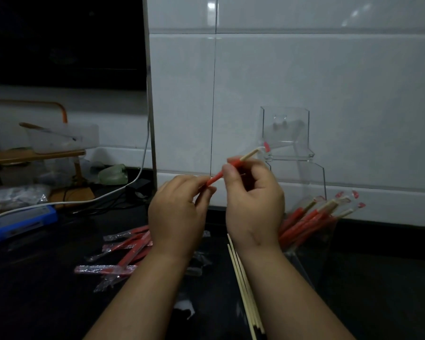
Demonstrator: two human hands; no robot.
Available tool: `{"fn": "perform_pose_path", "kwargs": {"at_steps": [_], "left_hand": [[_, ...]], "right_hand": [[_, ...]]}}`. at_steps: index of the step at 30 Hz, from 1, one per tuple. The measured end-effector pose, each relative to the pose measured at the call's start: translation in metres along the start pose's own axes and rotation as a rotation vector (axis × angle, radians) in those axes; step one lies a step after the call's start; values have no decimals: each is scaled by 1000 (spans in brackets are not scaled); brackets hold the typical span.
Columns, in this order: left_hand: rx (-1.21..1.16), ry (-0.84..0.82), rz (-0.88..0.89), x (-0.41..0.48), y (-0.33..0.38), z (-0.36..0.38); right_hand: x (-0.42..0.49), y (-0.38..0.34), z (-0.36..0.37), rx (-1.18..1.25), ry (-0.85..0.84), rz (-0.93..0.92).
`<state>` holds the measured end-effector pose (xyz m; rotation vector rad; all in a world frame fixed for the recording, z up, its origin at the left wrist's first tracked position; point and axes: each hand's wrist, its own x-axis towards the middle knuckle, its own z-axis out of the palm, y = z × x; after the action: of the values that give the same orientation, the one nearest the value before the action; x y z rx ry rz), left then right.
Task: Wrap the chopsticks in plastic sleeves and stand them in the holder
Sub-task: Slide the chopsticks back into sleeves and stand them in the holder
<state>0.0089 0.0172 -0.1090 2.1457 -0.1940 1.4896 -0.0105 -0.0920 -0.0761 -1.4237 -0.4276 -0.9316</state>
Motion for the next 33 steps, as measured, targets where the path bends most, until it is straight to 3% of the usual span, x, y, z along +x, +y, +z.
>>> {"fn": "perform_pose_path", "kwargs": {"at_steps": [6, 11, 15, 20, 28, 33], "left_hand": [[93, -182, -259, 1, 2, 0], [137, -247, -315, 1, 2, -2], [151, -259, -328, 1, 2, -2], [164, -297, -351, 1, 1, -2], [170, -368, -391, 1, -4, -1], [149, -394, -422, 2, -10, -2]], "right_hand": [[9, -9, -10, -44, 165, -180], [17, -21, -19, 4, 292, -505], [24, -22, -26, -37, 393, -610], [26, -20, -31, -164, 425, -532], [29, -15, -33, -235, 363, -136], [30, -15, -37, -271, 393, -150]]}}
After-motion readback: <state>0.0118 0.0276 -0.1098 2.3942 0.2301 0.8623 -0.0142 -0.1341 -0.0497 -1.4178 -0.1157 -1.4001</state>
